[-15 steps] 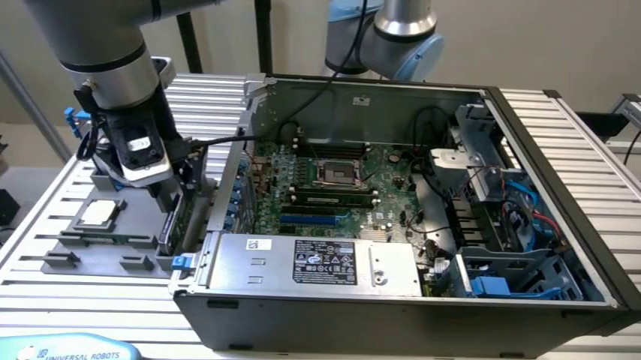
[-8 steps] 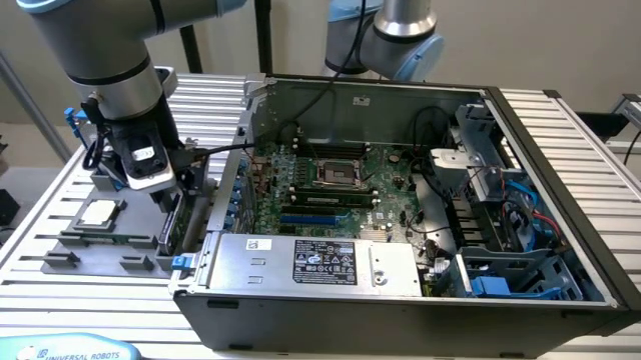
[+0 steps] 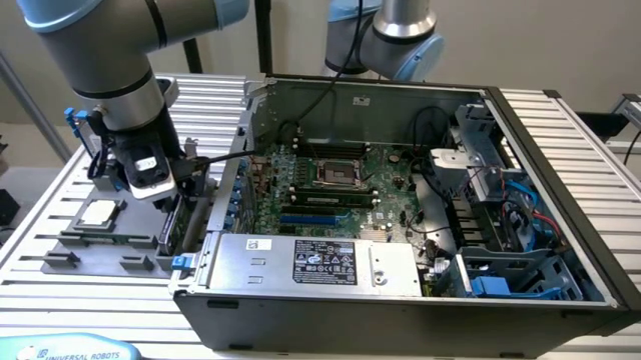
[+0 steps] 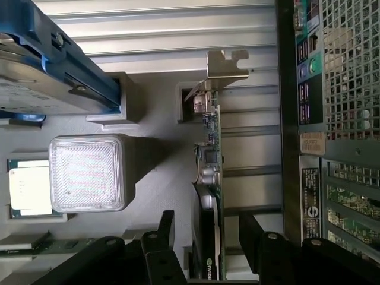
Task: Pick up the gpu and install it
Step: 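Pick up the gpu and move the gpu toward the slot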
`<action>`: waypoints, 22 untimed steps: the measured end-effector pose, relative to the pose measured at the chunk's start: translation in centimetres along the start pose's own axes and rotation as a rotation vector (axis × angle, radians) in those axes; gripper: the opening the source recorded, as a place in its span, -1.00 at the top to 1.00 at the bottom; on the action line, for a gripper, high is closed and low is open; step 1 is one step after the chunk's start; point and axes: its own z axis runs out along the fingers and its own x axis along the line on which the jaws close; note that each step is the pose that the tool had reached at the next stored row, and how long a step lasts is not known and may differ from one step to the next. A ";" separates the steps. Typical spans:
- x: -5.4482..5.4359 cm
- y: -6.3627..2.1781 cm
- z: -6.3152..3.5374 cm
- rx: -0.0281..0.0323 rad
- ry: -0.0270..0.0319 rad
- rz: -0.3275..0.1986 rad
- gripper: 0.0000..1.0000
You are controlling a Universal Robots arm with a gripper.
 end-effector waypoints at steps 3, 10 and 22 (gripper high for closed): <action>0.0 0.05 0.24 0.0000 0.0000 0.000 -0.12; 0.0 0.22 0.28 -0.0002 -0.0002 0.000 -0.12; 0.1 0.61 0.38 -0.0001 -0.0002 0.000 0.06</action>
